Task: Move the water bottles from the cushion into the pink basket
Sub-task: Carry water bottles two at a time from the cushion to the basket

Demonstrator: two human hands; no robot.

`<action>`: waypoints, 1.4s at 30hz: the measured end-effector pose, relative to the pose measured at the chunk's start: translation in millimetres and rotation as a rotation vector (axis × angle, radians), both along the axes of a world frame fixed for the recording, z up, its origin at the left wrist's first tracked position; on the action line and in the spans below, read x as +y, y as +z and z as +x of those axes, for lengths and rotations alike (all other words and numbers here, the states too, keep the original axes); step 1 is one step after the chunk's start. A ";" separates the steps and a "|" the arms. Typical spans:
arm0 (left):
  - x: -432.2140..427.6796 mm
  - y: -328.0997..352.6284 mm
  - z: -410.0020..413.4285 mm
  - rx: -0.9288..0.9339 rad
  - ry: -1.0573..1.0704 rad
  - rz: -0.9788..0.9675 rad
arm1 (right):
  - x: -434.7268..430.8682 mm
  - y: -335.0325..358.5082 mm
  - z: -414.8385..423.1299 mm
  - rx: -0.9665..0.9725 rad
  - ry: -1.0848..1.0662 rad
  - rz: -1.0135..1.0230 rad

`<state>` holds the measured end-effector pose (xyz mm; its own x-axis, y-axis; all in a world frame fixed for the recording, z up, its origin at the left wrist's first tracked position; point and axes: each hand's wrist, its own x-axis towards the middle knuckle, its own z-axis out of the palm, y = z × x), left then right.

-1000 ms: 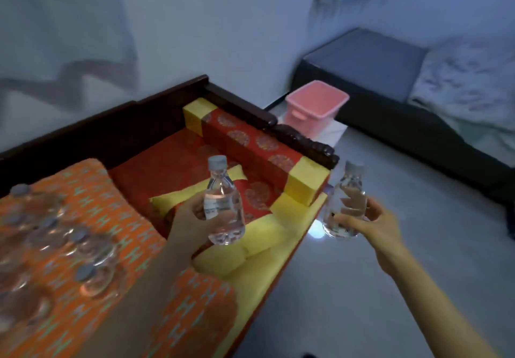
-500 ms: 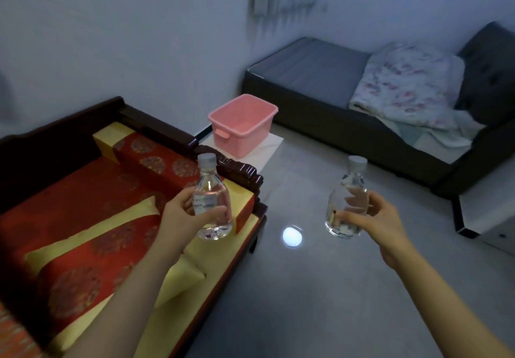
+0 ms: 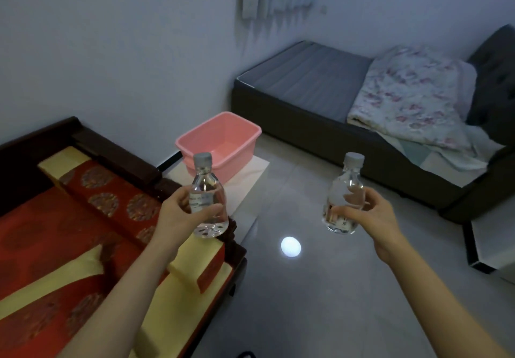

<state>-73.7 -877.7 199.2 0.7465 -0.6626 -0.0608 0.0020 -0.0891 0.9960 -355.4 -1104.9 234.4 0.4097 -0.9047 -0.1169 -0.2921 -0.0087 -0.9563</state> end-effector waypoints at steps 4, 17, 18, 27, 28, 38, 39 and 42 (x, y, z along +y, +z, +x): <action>-65.0 3.3 28.9 -0.029 0.022 -0.001 | -72.5 8.4 38.1 0.006 0.030 -0.014; -243.2 -13.5 96.1 -0.064 0.250 0.072 | -305.4 -13.1 148.6 0.074 0.300 0.047; -258.1 -15.7 100.6 -0.067 0.299 0.078 | -329.6 -13.3 164.8 0.075 0.353 0.053; -322.8 -27.3 120.2 -0.087 0.508 0.124 | -428.4 -29.4 288.1 0.100 0.612 0.091; -328.7 -29.2 129.5 -0.084 0.538 0.132 | -434.5 -32.9 306.3 0.103 0.639 0.089; -376.2 -69.5 230.7 0.009 0.661 0.179 | -461.7 -78.1 458.3 0.174 0.765 0.117; -381.1 -75.1 240.0 0.022 0.678 0.176 | -463.7 -82.1 473.3 0.180 0.776 0.121; -394.7 -93.6 266.2 0.072 0.712 0.196 | -464.3 -99.6 511.2 0.187 0.790 0.159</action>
